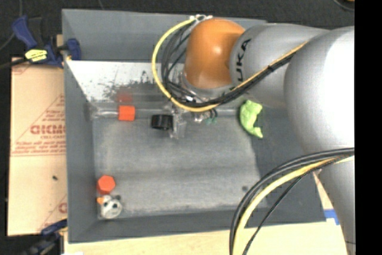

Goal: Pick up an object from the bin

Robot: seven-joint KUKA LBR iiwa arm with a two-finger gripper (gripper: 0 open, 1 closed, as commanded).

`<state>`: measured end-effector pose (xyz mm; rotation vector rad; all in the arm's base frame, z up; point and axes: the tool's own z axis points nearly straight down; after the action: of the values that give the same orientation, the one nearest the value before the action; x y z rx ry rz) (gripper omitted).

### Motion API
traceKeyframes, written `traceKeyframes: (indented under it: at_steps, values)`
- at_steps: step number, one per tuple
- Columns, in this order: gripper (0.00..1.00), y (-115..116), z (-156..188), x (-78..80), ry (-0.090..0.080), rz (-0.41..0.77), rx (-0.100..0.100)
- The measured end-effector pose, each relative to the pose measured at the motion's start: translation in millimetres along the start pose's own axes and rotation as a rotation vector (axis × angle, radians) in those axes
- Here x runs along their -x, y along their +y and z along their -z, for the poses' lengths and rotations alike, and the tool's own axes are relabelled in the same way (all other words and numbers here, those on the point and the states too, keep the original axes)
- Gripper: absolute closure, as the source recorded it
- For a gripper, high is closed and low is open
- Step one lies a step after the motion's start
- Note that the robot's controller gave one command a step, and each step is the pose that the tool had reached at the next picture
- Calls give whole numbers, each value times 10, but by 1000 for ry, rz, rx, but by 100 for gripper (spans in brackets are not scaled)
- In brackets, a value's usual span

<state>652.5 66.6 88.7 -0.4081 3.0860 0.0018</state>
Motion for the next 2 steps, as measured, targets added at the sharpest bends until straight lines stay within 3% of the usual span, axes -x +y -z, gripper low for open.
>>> traceKeyframes:
  at_steps: [1, 2]
  values:
    - [100, 56, 910, 27, 11, -3, 3]
    - [100, -26, 326, 29, -5, -28, 1]
